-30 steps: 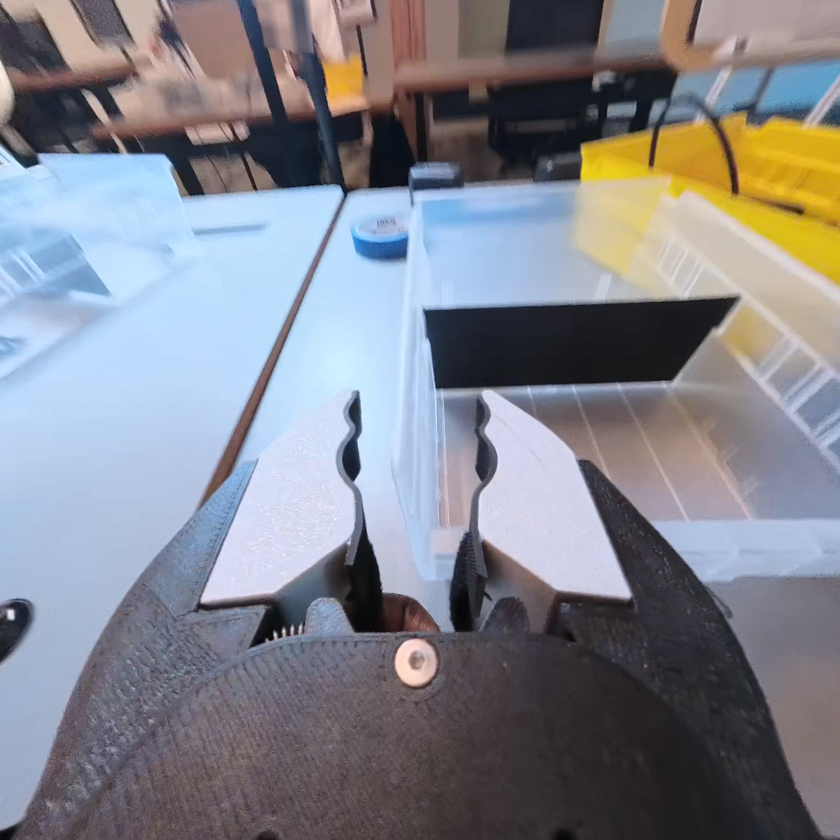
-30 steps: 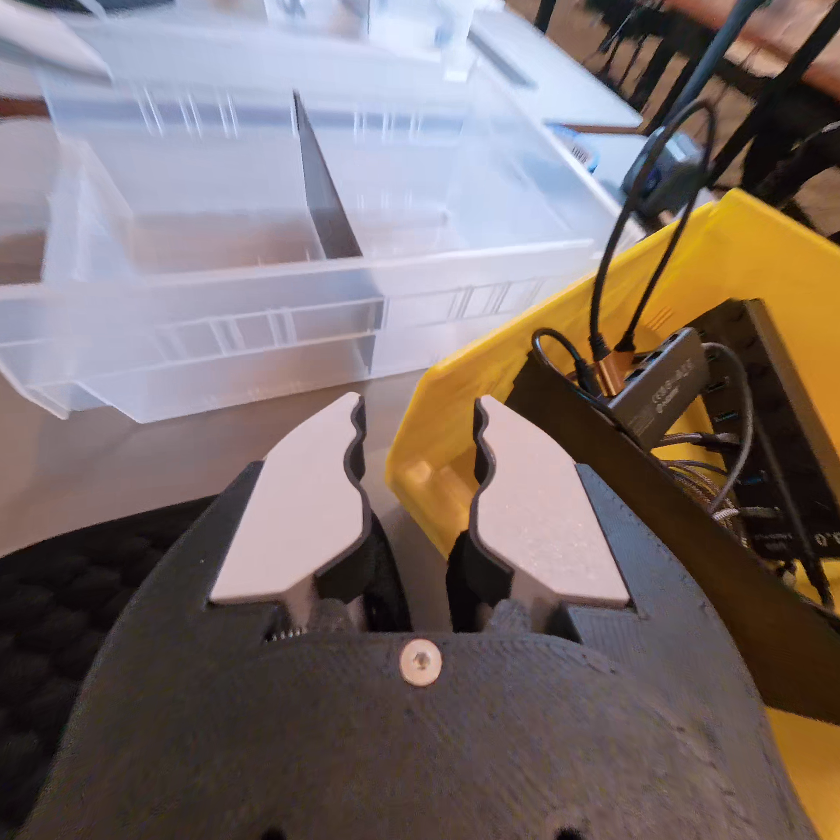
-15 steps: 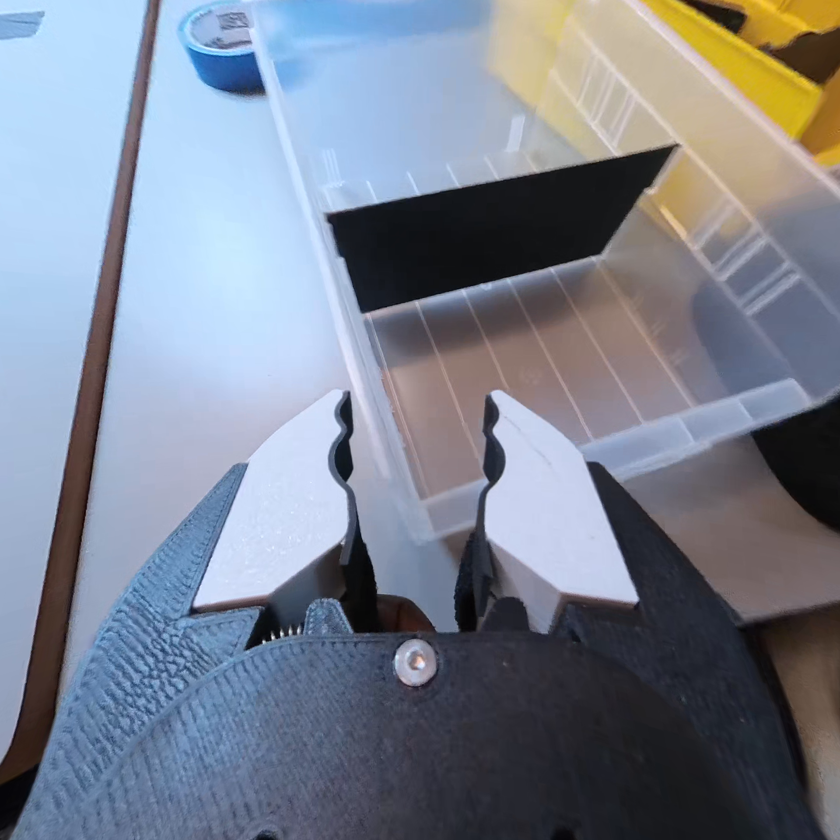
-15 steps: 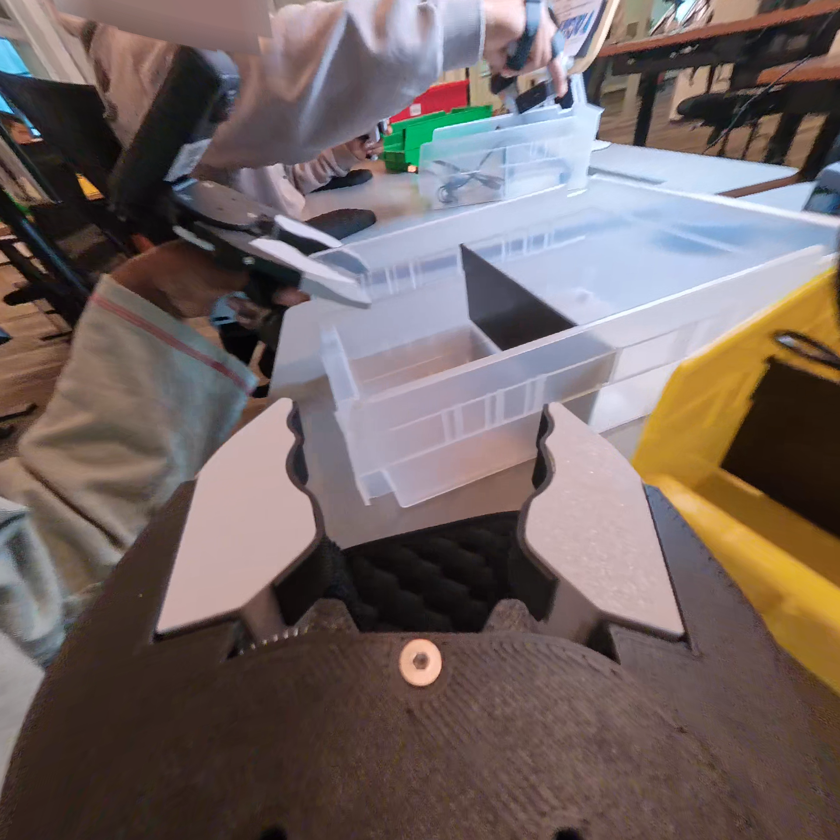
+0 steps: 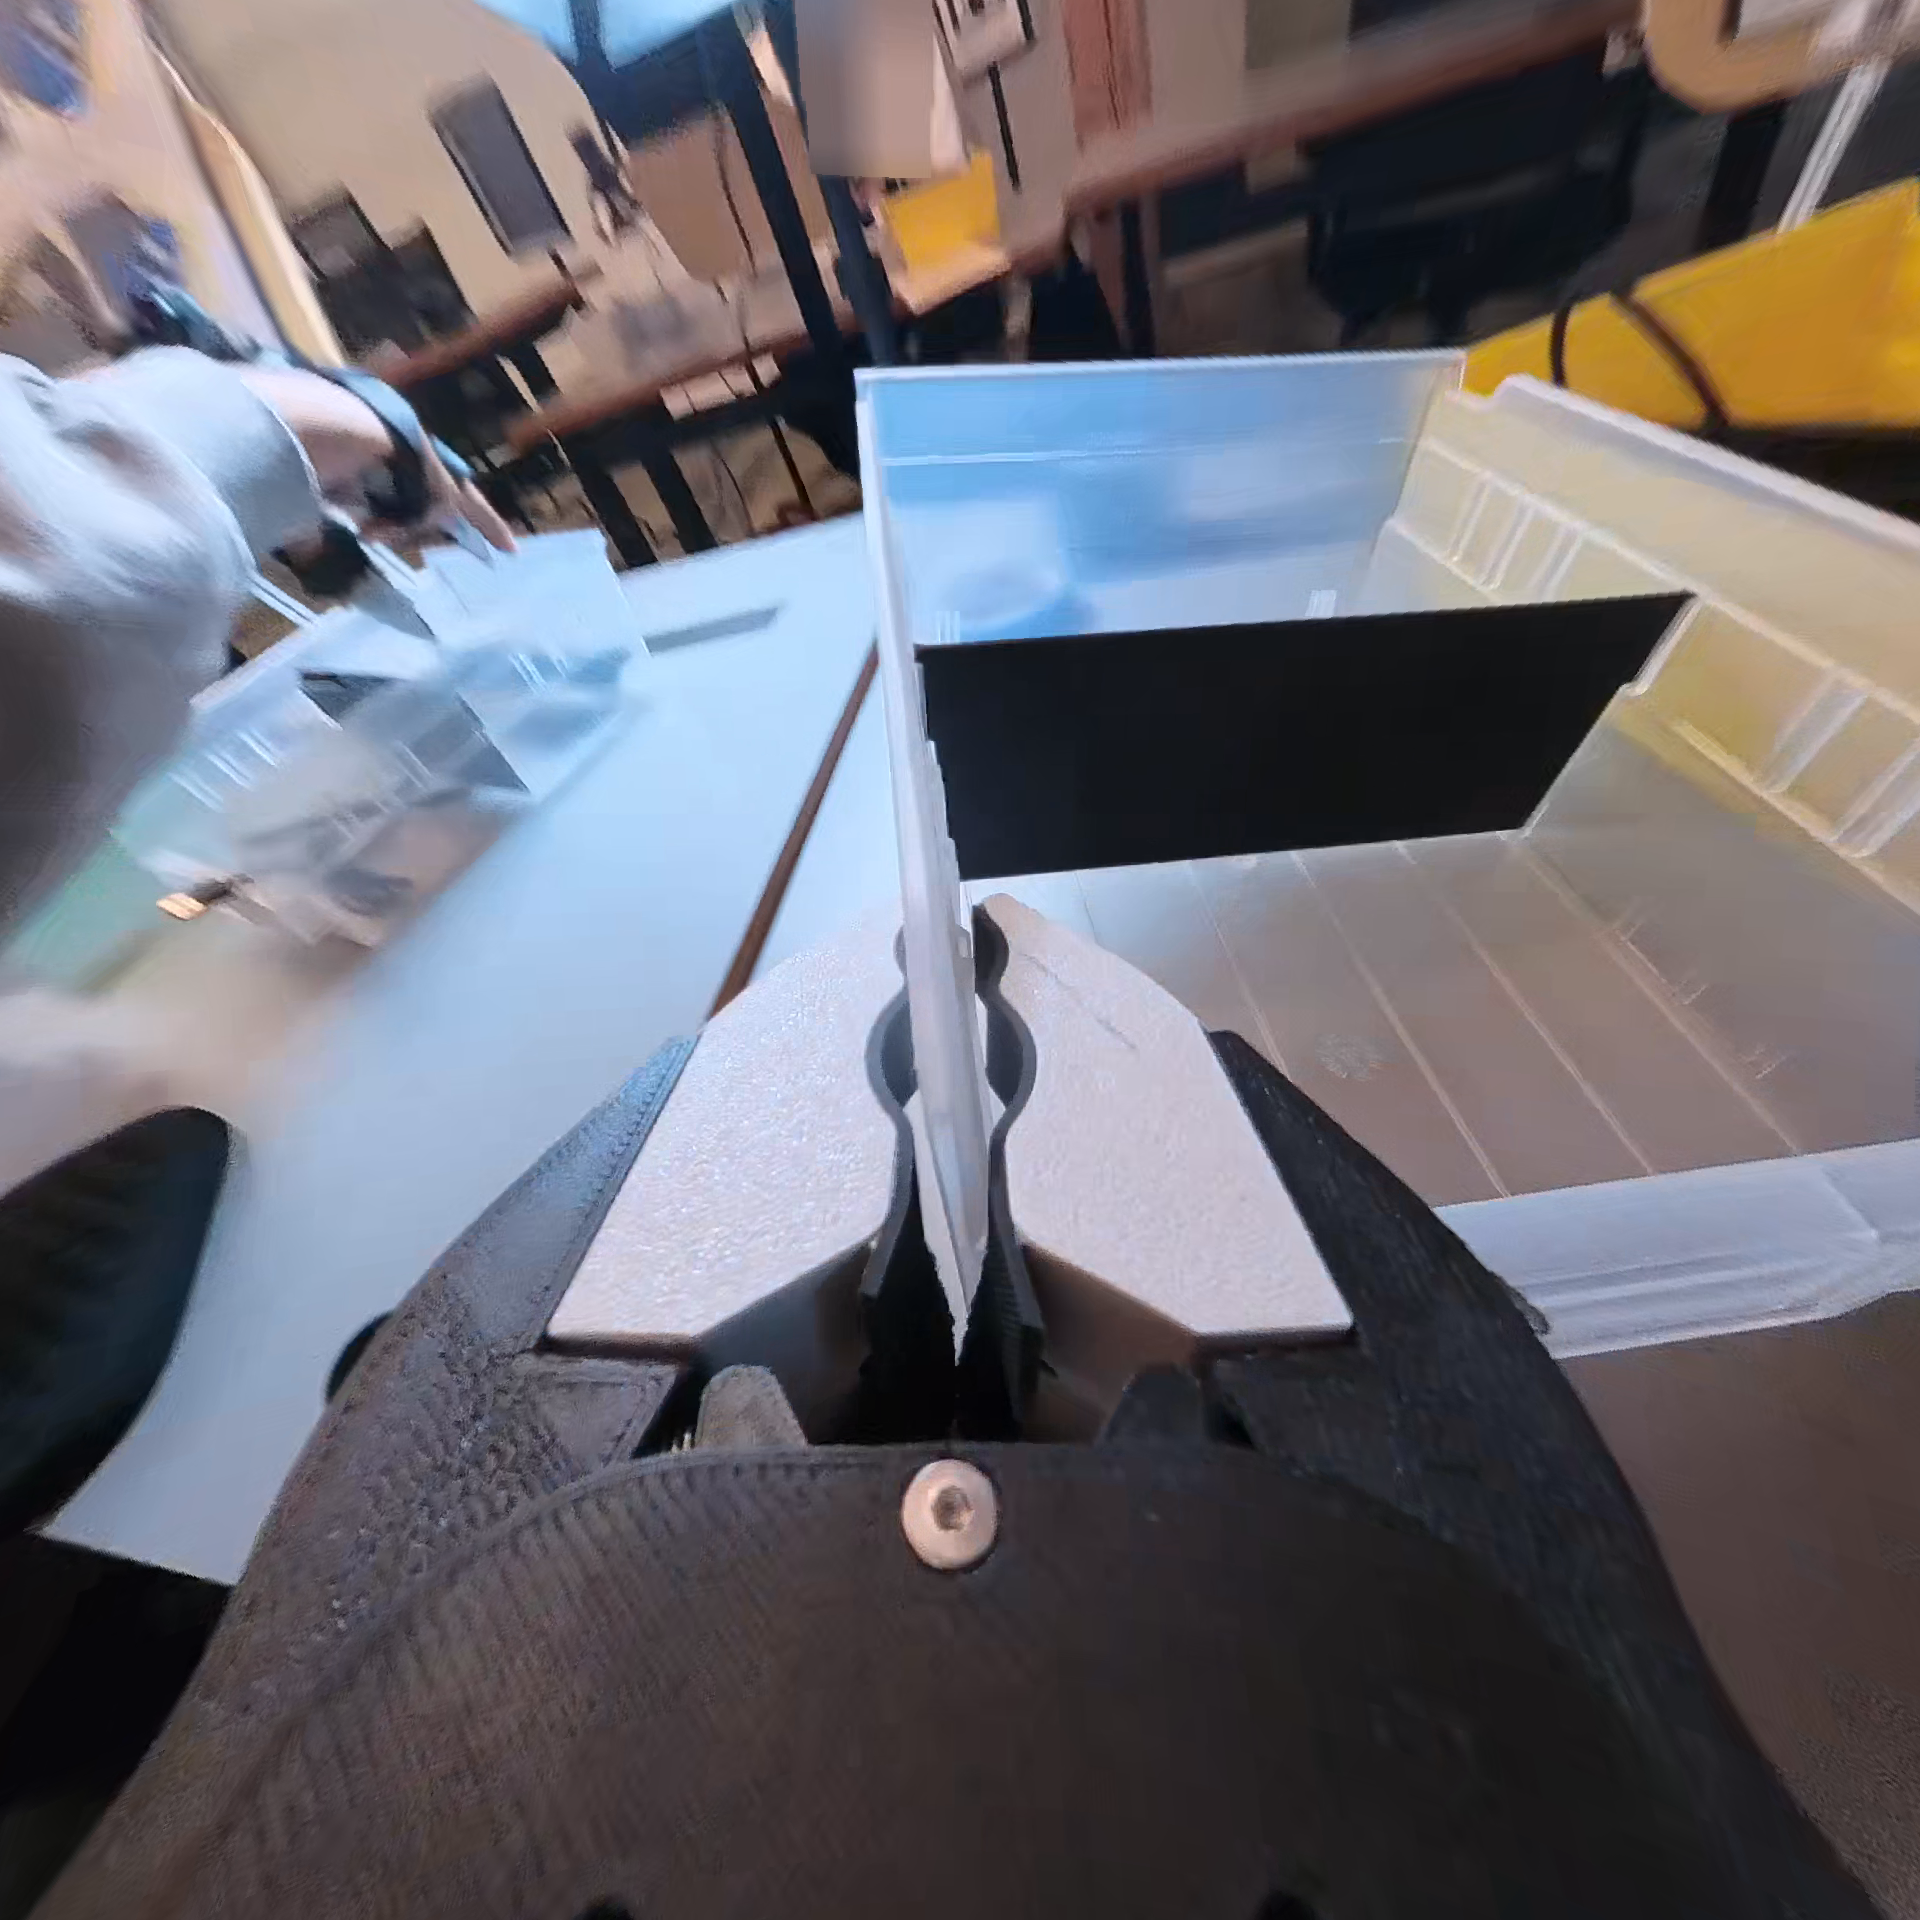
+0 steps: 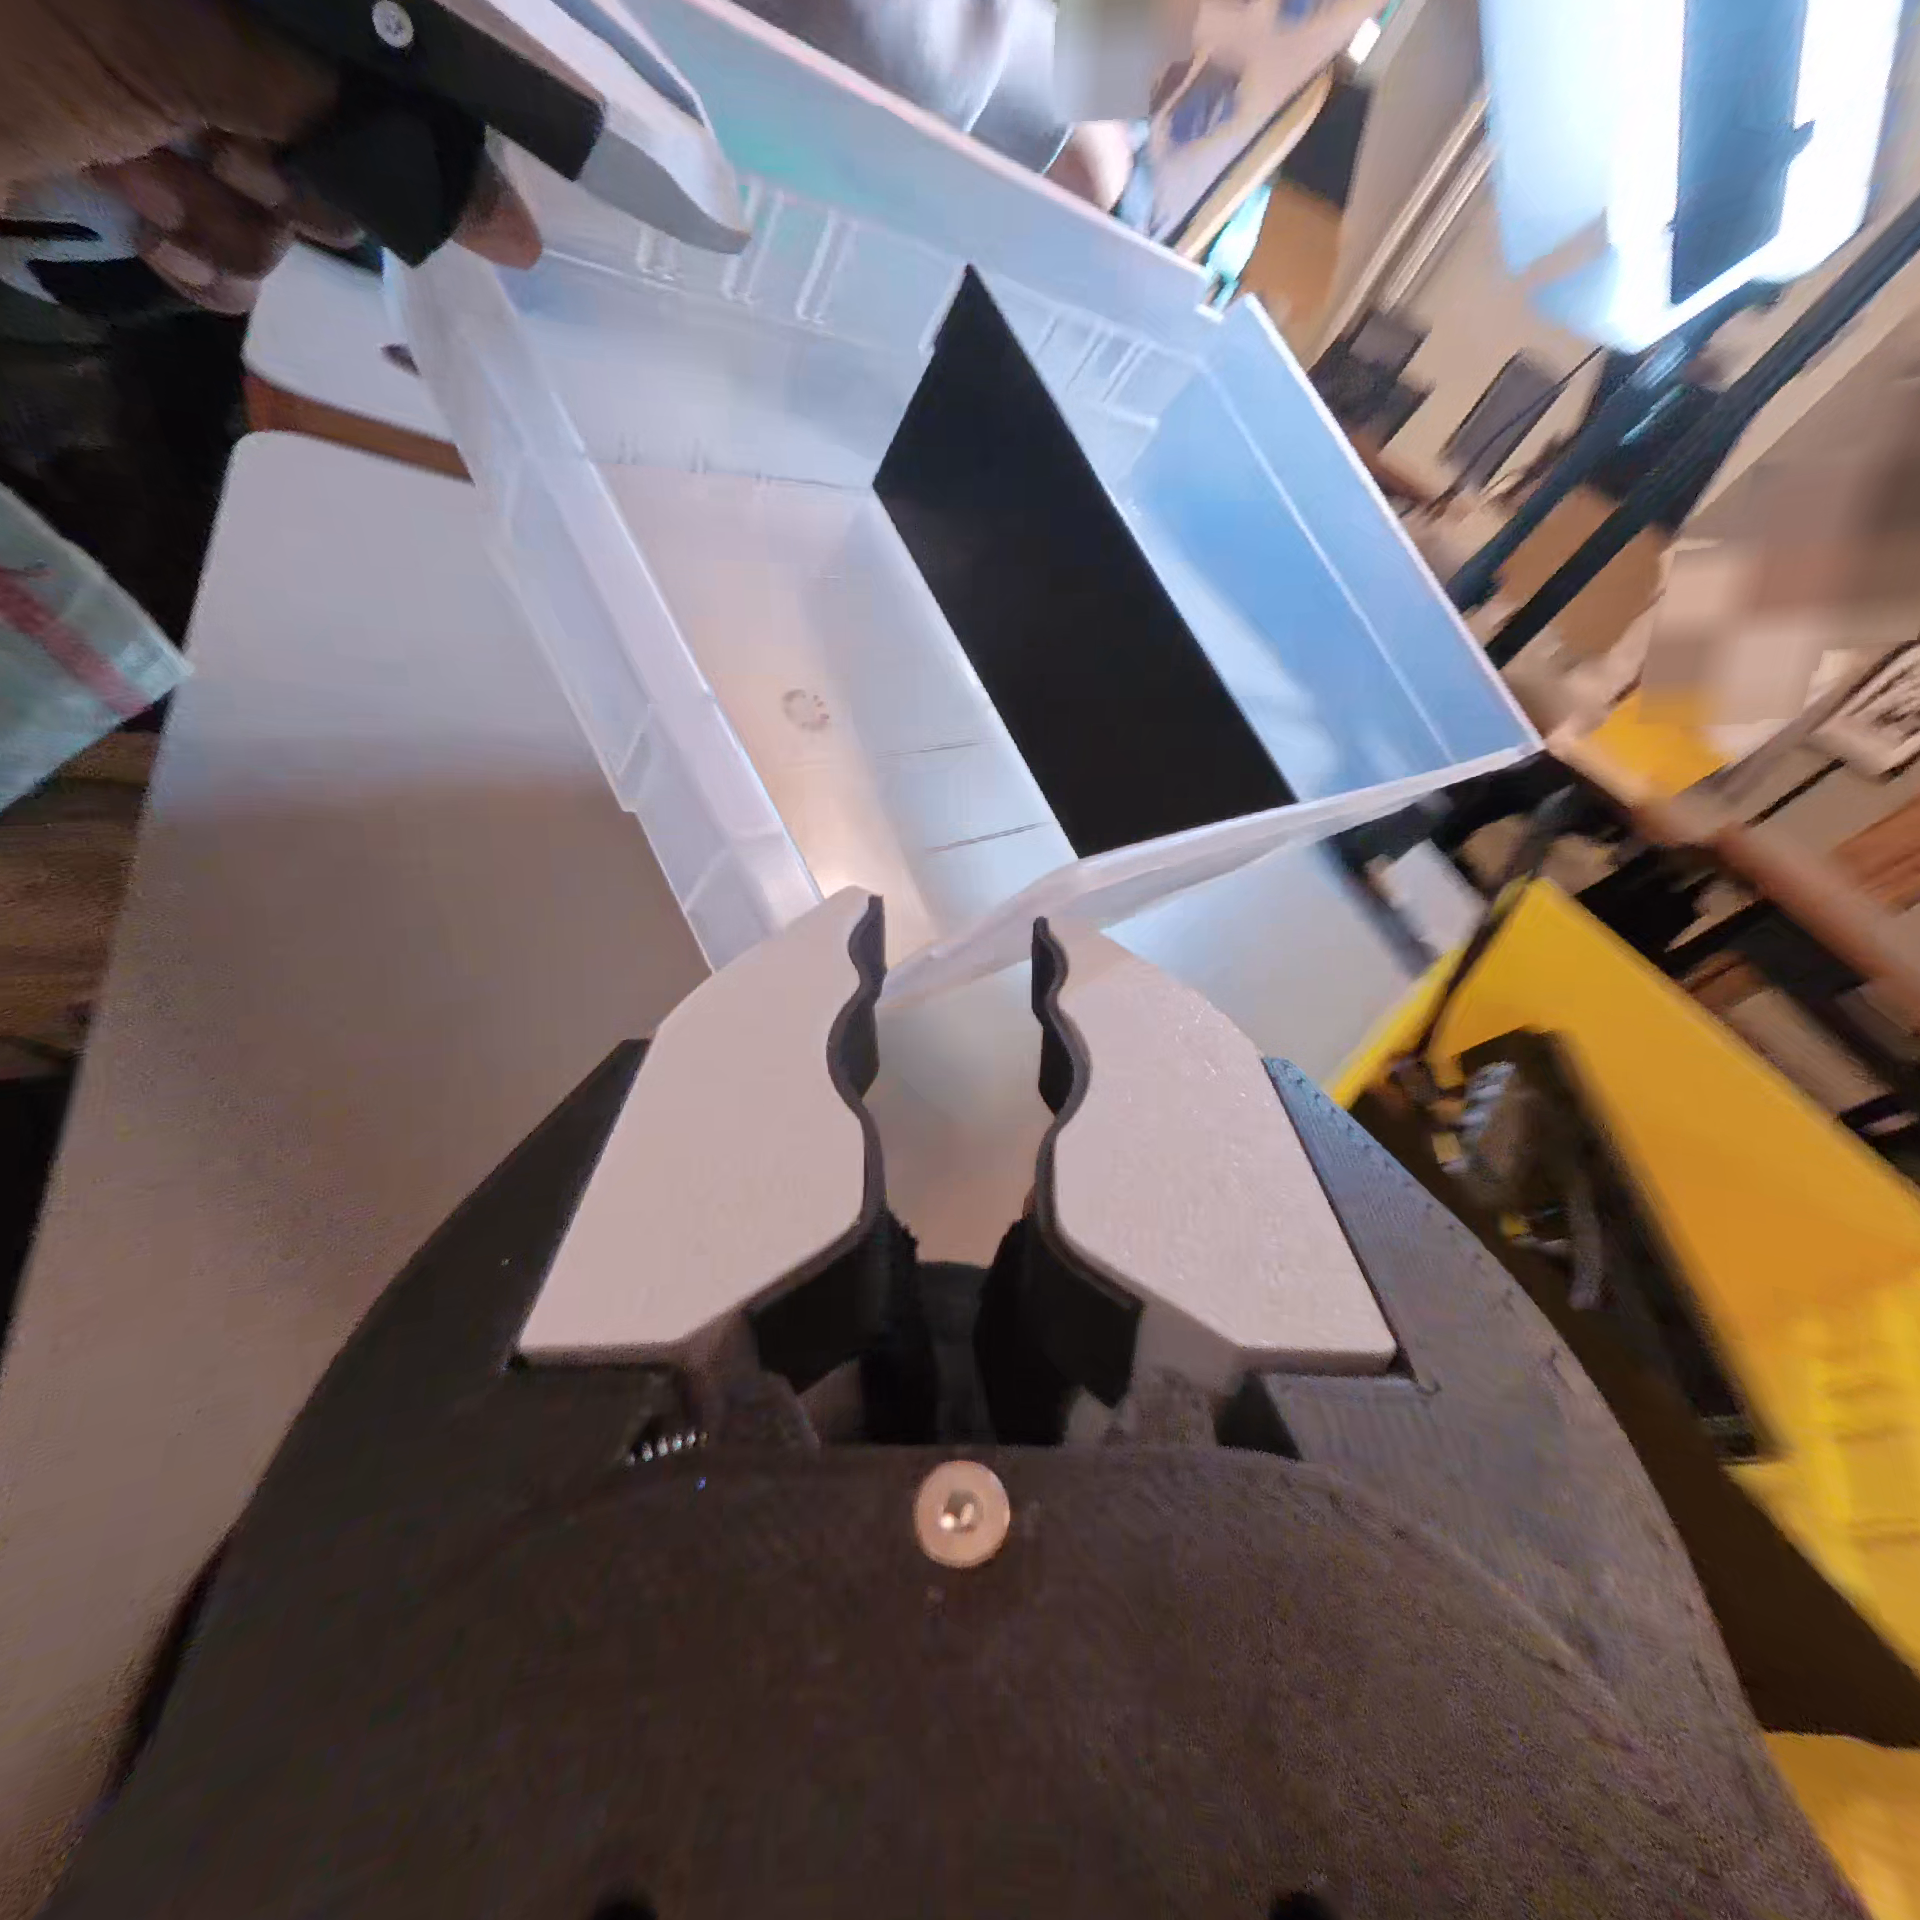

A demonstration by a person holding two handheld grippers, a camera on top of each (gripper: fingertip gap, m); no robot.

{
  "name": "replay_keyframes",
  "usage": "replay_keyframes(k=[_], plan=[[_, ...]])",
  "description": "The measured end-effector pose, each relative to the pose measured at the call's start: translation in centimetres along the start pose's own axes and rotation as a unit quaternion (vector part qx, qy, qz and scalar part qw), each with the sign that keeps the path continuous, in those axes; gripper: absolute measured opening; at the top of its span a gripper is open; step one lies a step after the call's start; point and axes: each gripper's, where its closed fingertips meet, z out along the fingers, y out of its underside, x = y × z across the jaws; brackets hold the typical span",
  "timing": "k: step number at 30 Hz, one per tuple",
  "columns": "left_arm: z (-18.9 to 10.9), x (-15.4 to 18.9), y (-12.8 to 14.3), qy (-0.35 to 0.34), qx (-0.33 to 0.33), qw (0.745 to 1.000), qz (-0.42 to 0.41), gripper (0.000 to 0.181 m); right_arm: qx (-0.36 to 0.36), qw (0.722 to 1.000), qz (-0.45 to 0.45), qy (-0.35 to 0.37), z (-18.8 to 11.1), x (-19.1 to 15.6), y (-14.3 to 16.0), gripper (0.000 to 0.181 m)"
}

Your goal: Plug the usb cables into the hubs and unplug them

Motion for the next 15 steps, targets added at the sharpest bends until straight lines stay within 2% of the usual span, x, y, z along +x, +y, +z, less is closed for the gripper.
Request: replay_keyframes(k=[4, 8, 12, 15], plan=[[-2.5, 1.1, -5.5, -0.026, 0.125, 0.992, -0.024, 0.006, 0.066, 0.990, -0.079, 0.094, -3.3, 3.7, -3.3, 0.025], [-4.0, 5.3, -10.4, 0.000, 0.252, 0.966, -0.064, 0.006, 0.113, 0.969, -0.126, 0.181, -9.0, 7.8, -4.8, 0.022], [-3.8, 12.8, -13.3, 0.089, 0.288, 0.952, -0.061, 0.010, 0.091, 0.950, -0.166, 0.247, -15.7, 11.1, -3.0, 0.023], [-3.1, 19.4, -15.6, 0.168, 0.293, 0.940, -0.049, 0.012, 0.046, 0.941, -0.152, 0.298, -20.8, 13.5, -0.3, 0.023]])
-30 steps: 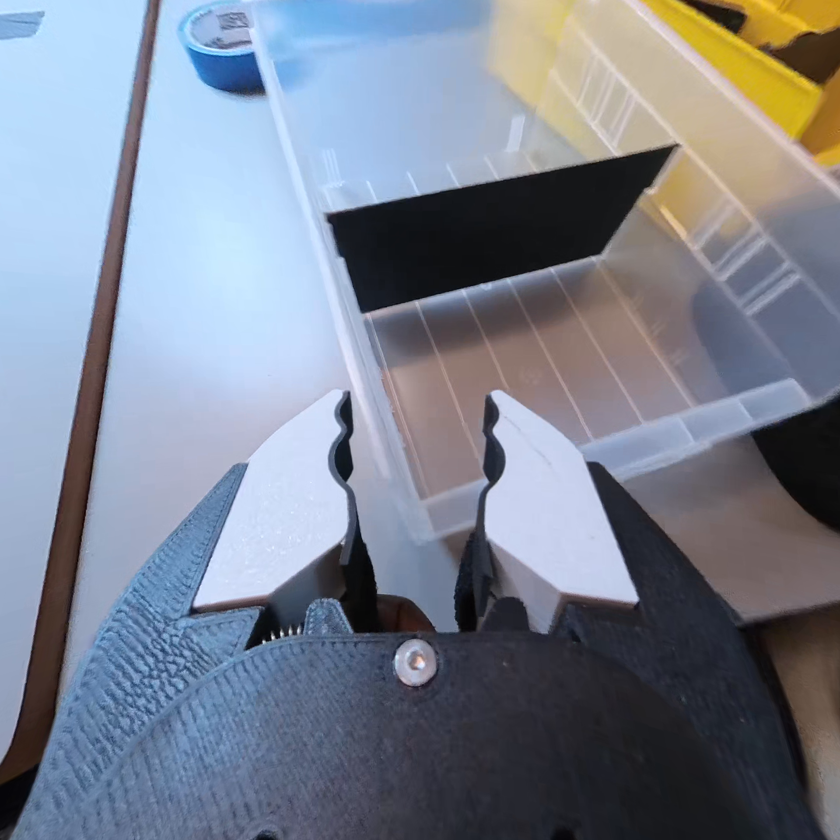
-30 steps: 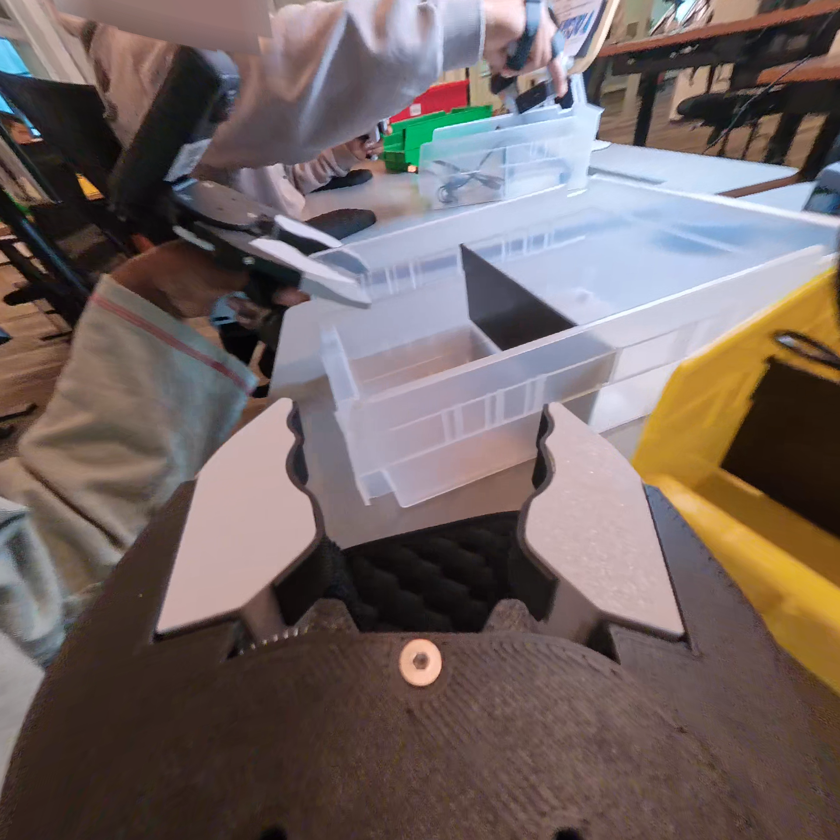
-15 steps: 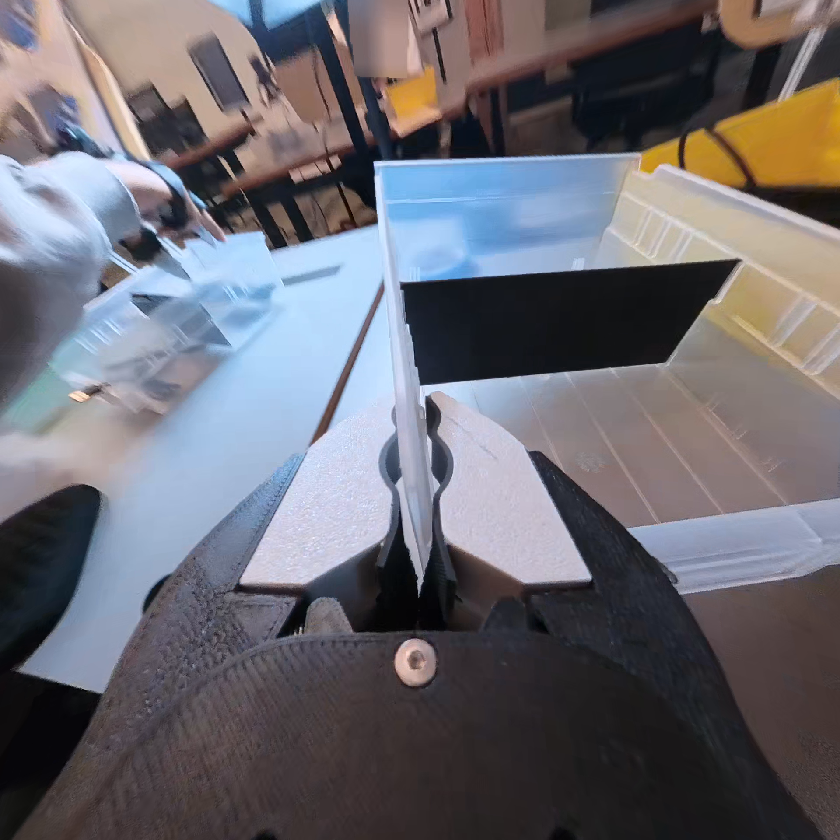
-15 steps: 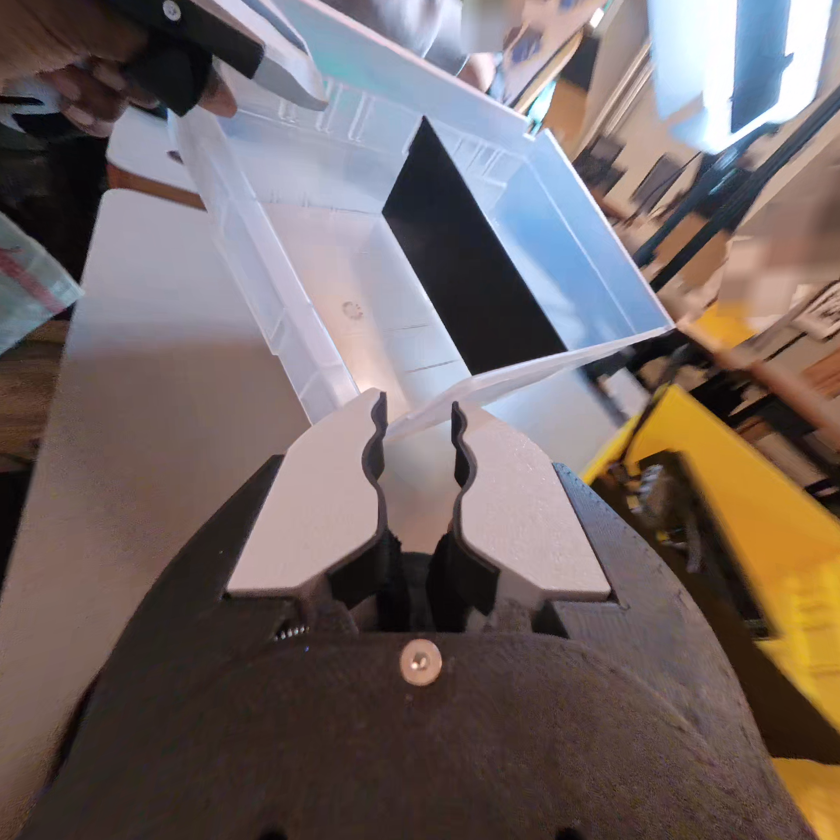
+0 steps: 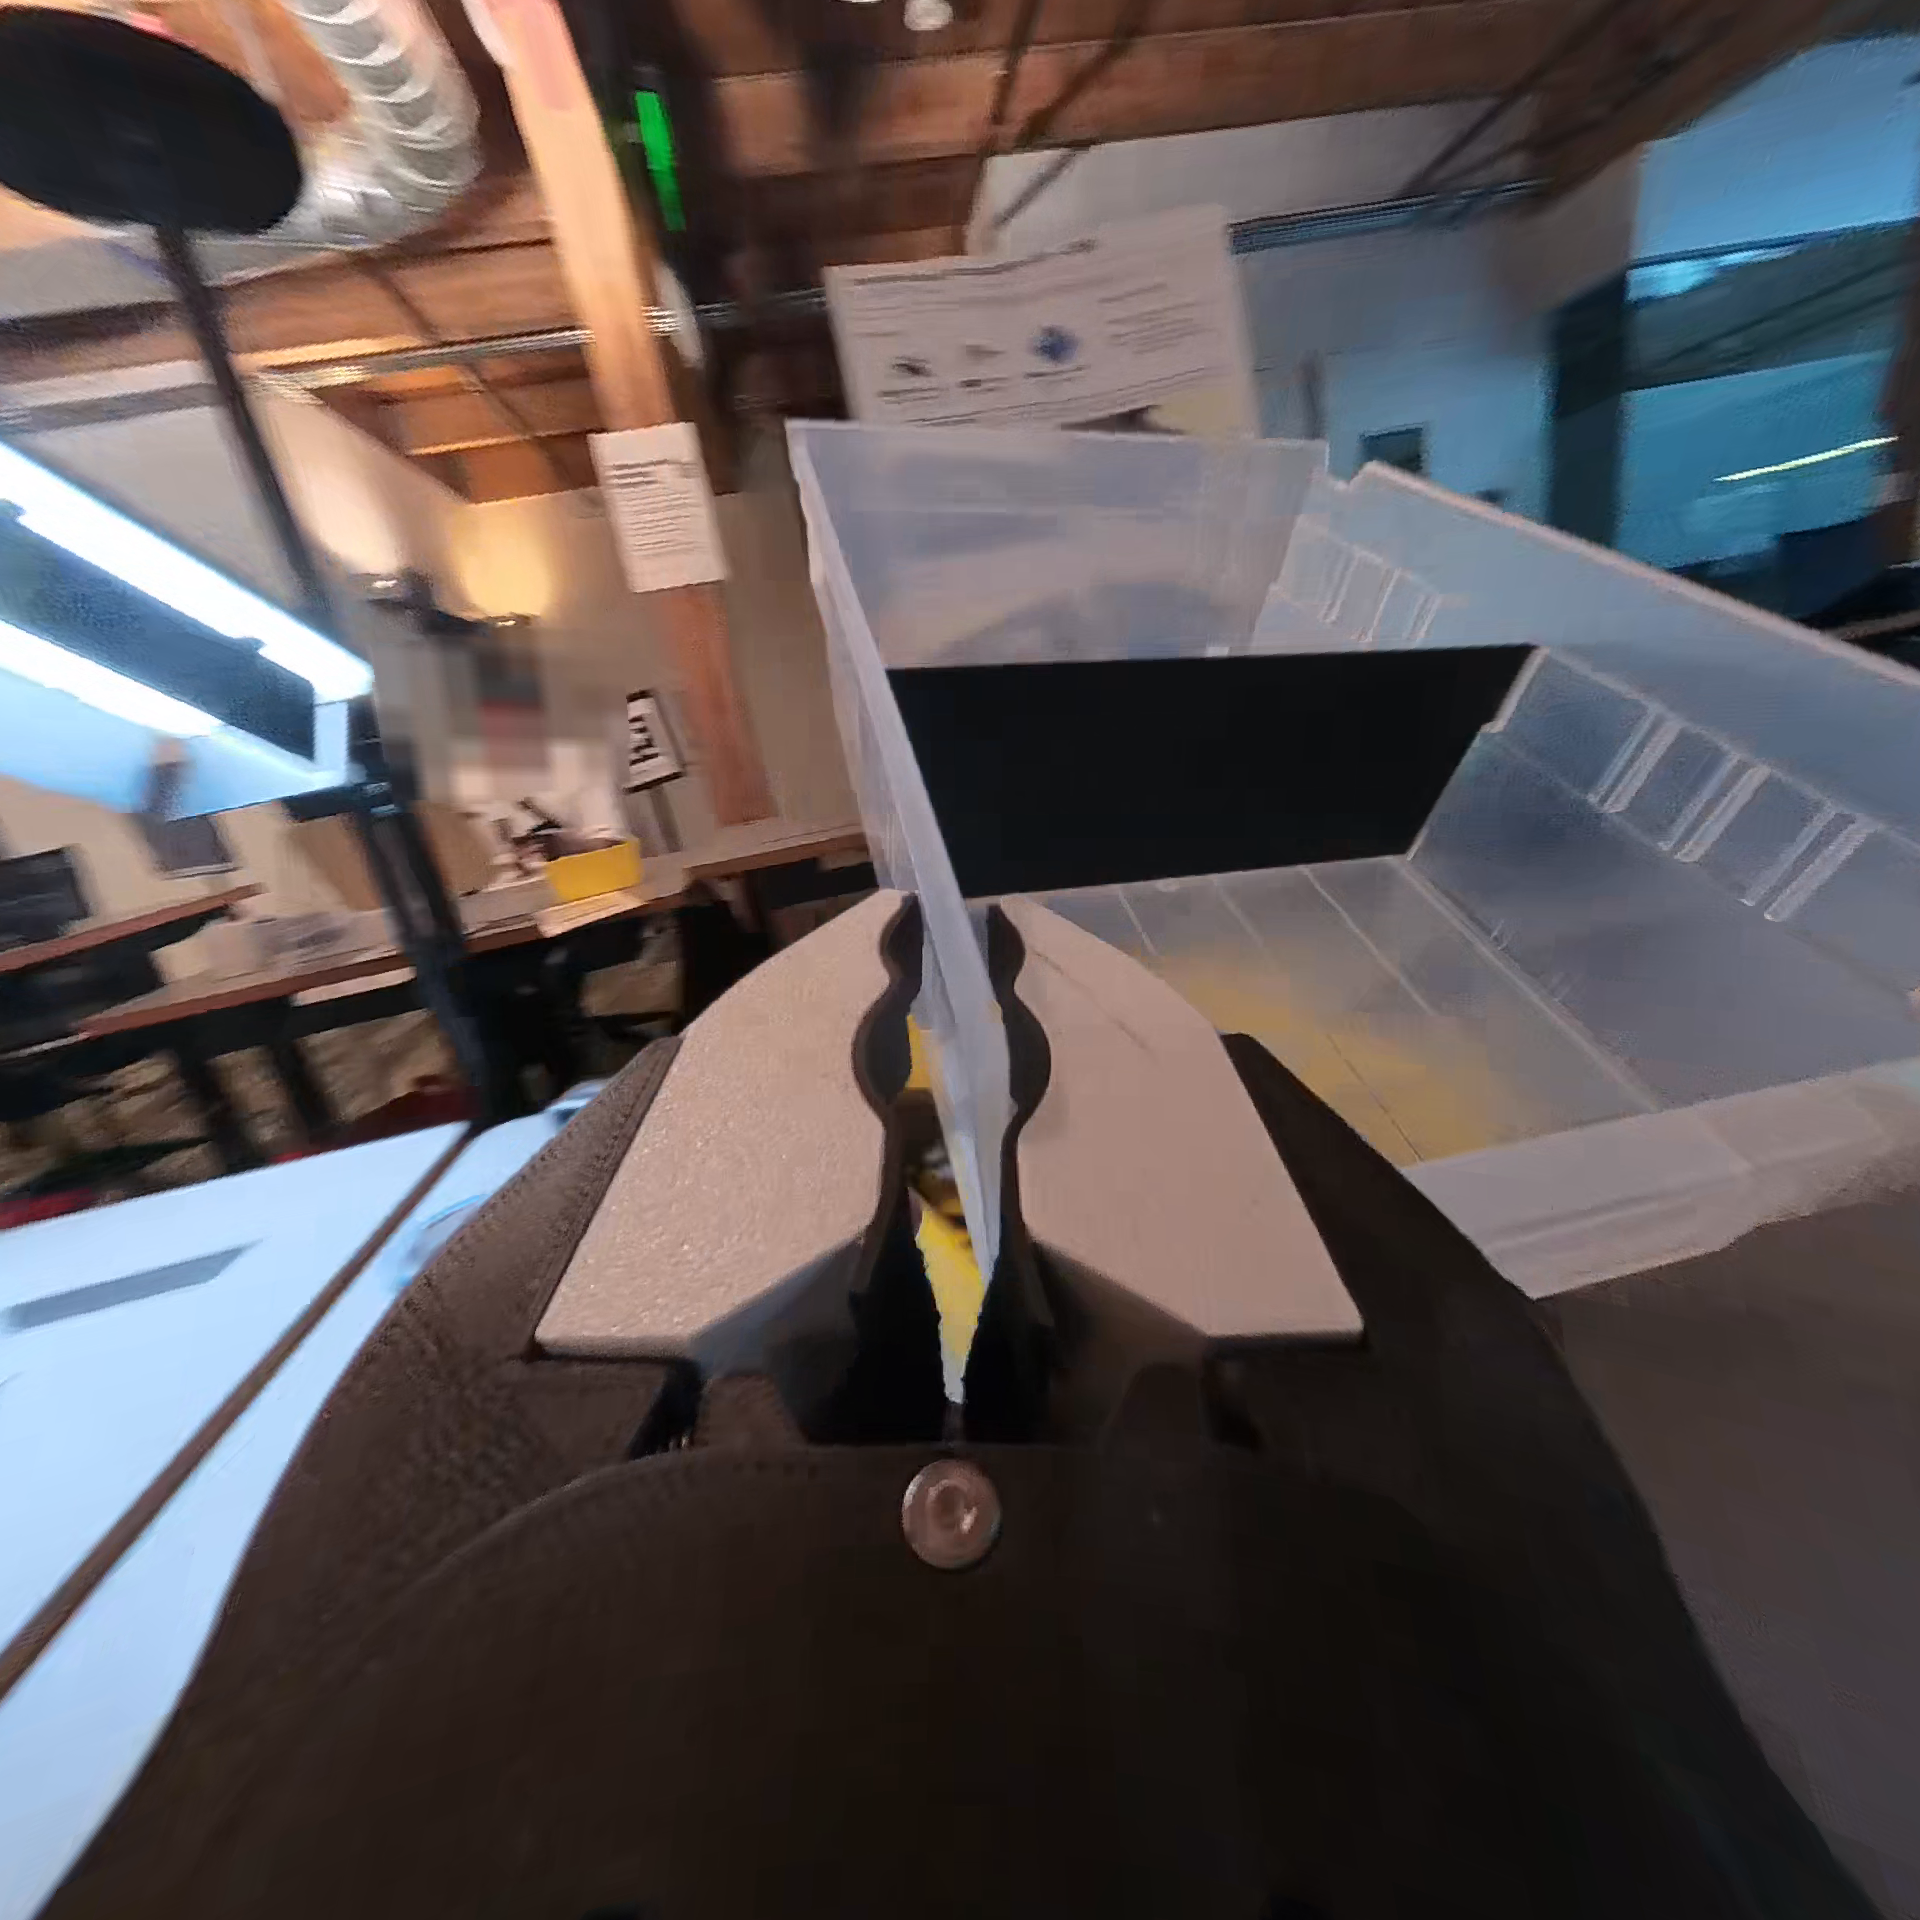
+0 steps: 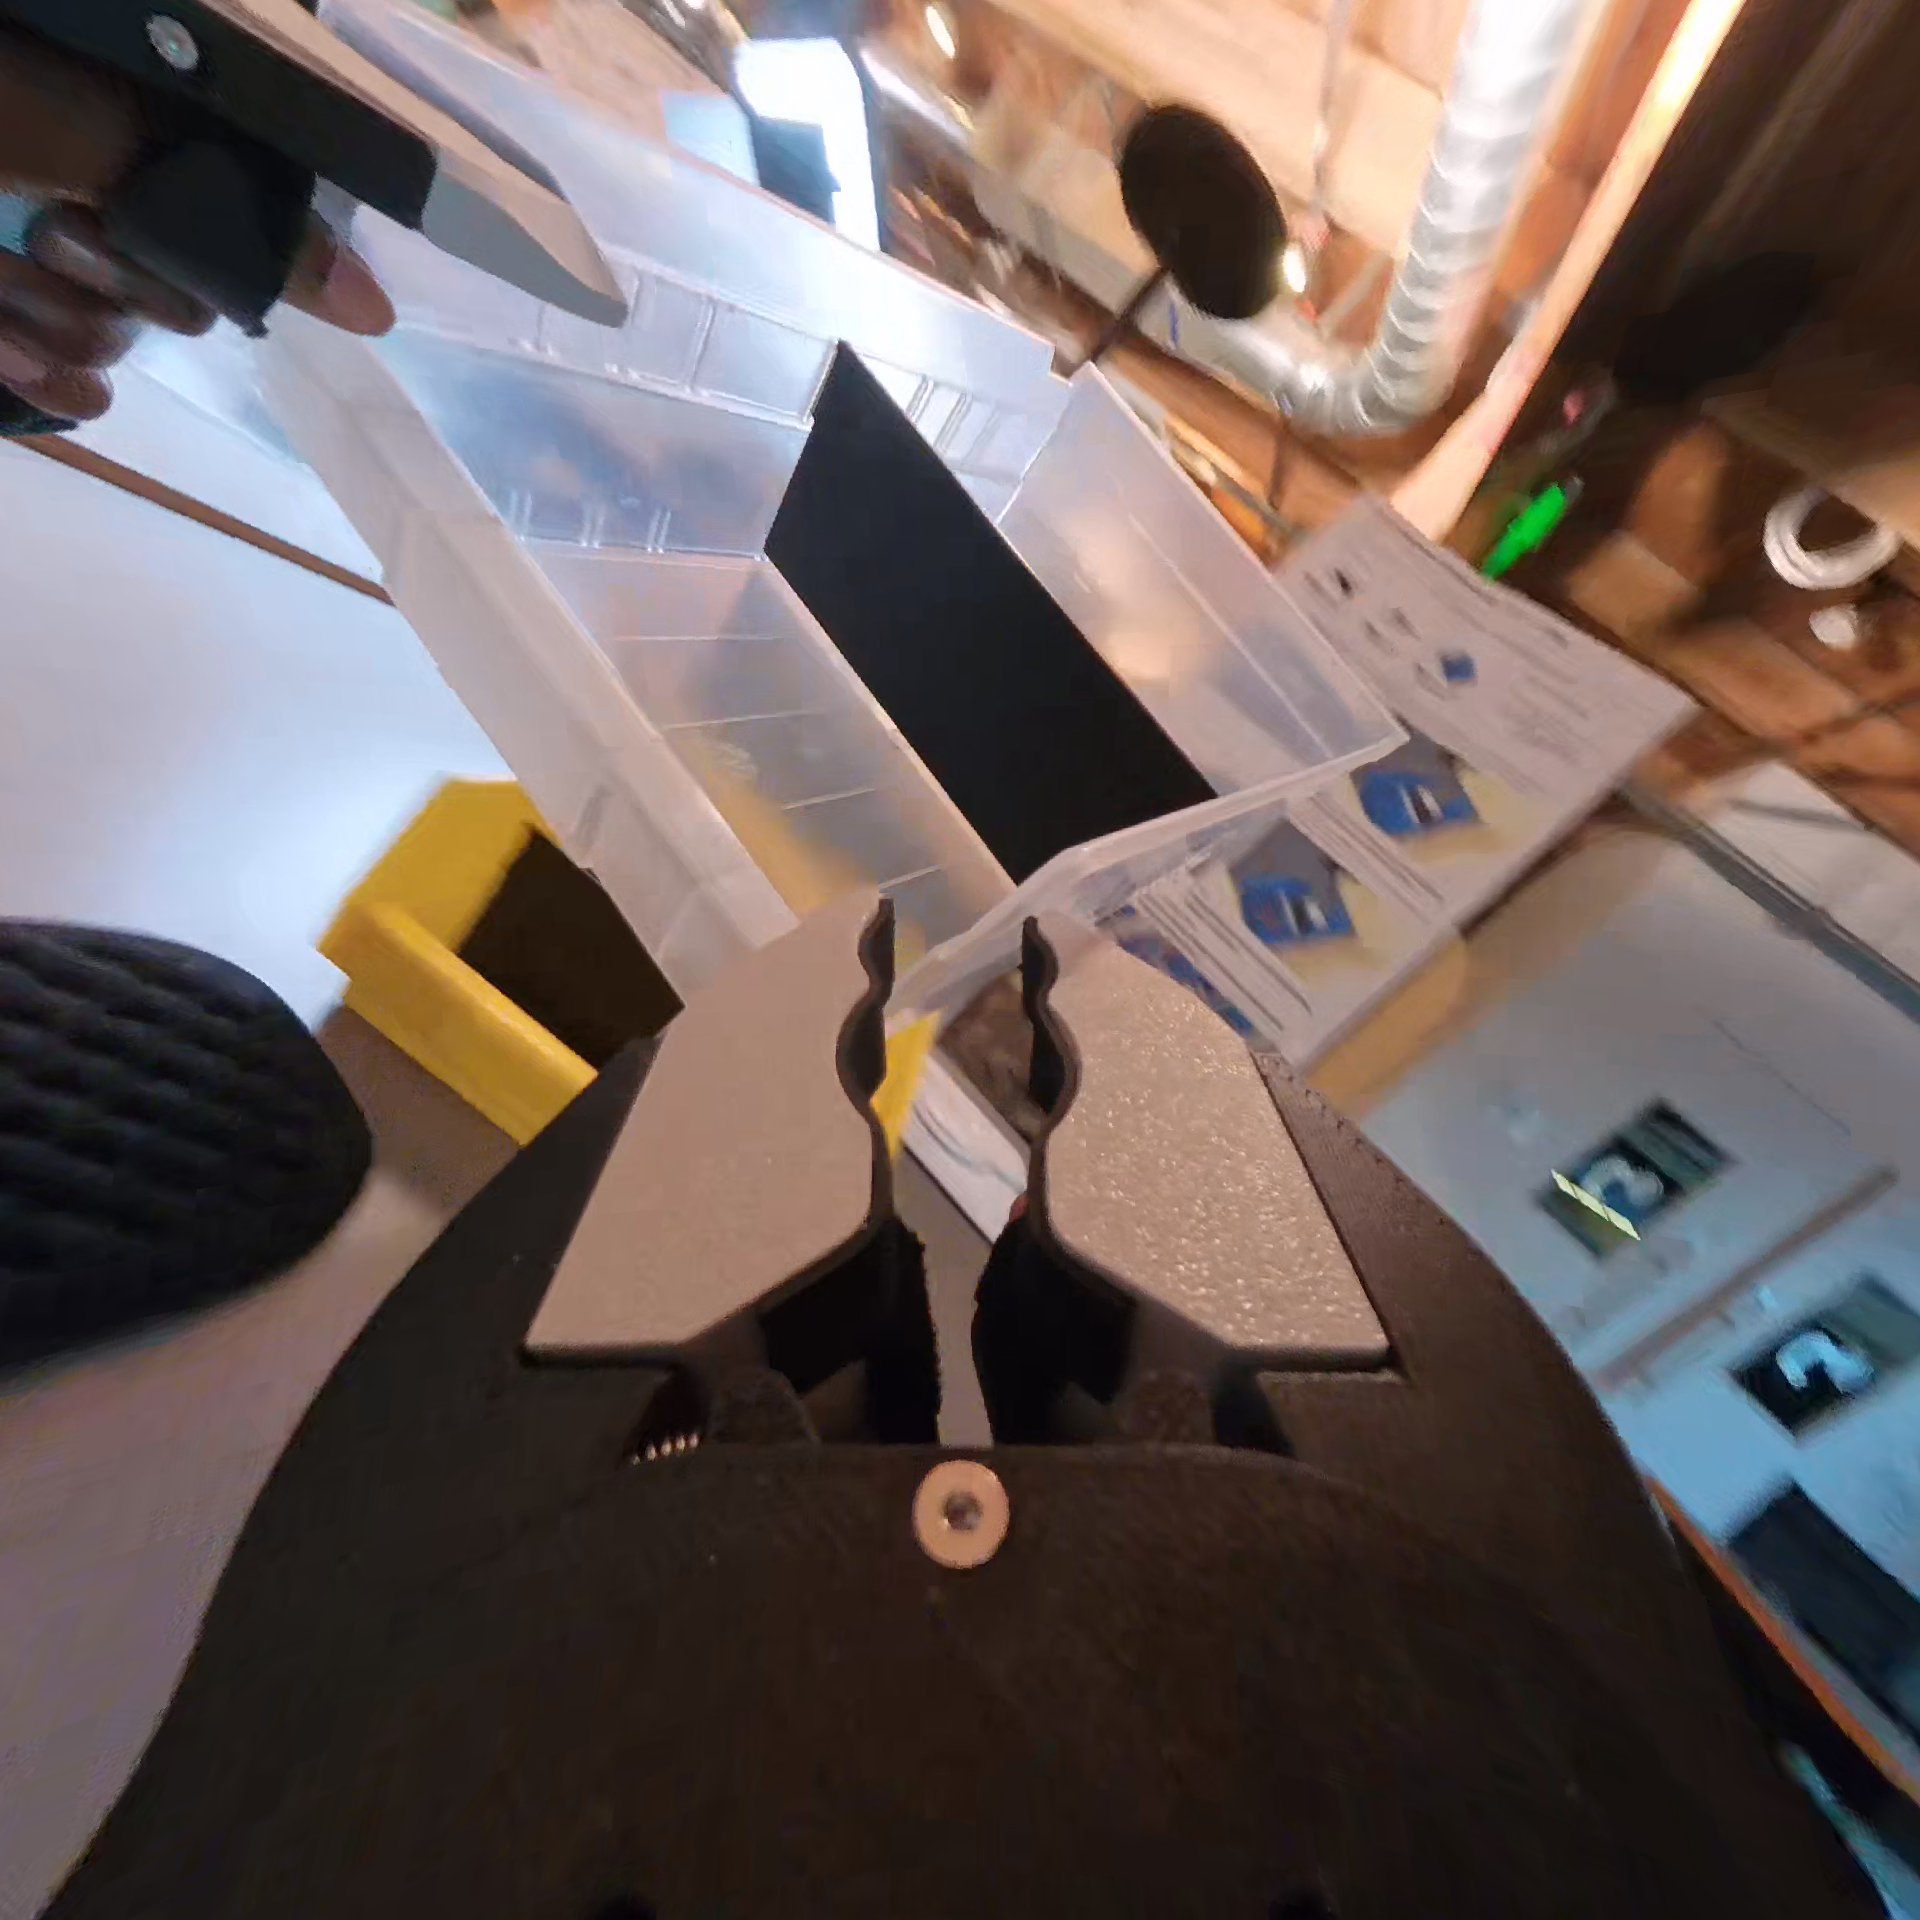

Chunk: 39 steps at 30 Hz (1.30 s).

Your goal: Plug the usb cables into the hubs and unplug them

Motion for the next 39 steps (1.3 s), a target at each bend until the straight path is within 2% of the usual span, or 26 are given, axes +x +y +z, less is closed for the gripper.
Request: replay_keyframes(k=[4, 6, 10, 17, 23, 32, 34, 37, 39], plan=[[5.4, 8.1, 0.6, 0.080, -0.020, 0.997, 0.004, 0.010, -0.087, 0.994, 0.019, 0.058, -4.0, 5.2, 5.3, 0.022], [7.9, 11.8, 1.6, 0.108, -0.037, 0.993, 0.013, 0.009, -0.124, 0.988, 0.039, 0.083, -5.8, 7.2, 8.0, 0.022], [11.7, 18.6, 4.4, 0.165, -0.070, 0.984, -0.021, 0.009, -0.179, 0.972, 0.066, 0.136, -8.7, 10.4, 13.1, 0.020], [15.3, 26.4, 10.2, 0.213, -0.134, 0.968, -0.024, 0.009, -0.276, 0.939, 0.107, 0.174, -12.2, 12.0, 20.8, 0.018], [16.1, 29.3, 14.0, 0.235, -0.166, 0.957, -0.027, 0.008, -0.333, 0.918, 0.125, 0.174, -13.5, 11.5, 24.4, 0.017], [15.4, 30.1, 16.5, 0.259, -0.195, 0.946, -0.019, 0.022, -0.356, 0.912, 0.131, 0.156, -13.7, 11.0, 25.5, 0.017], [15.0, 30.3, 16.7, 0.275, -0.209, 0.938, -0.010, 0.034, -0.364, 0.912, 0.120, 0.146, -13.6, 10.8, 25.6, 0.017], [13.5, 30.9, 17.0, 0.334, -0.255, 0.907, -0.018, 0.058, -0.359, 0.916, 0.108, 0.142, -13.5, 10.9, 25.4, 0.023], [12.7, 30.1, 15.8, 0.346, -0.251, 0.904, -0.004, 0.061, -0.348, 0.921, 0.078, 0.155, -13.6, 11.7, 24.7, 0.029]])
